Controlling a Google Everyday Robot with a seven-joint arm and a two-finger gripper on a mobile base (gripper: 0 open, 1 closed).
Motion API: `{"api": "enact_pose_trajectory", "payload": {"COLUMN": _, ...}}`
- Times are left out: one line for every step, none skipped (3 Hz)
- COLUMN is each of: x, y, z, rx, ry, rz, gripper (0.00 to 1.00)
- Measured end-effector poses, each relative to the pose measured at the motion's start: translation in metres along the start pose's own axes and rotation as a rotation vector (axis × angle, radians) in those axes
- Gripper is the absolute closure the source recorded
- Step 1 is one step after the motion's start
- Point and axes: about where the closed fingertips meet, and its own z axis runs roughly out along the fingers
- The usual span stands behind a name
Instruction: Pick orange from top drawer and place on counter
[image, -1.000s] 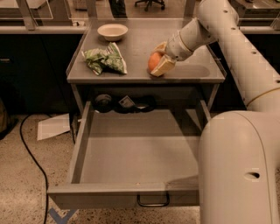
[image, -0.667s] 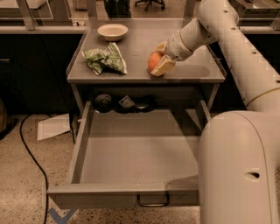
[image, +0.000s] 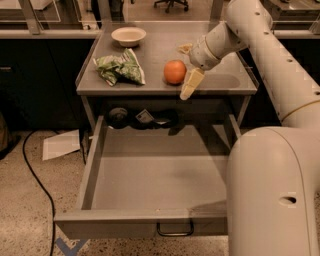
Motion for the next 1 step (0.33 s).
{"api": "enact_pose_trajectory", "payload": {"x": 0.0, "y": 0.0, "z": 0.0, "rx": 0.0, "ry": 0.0, "rz": 0.0, "gripper": 0.0}}
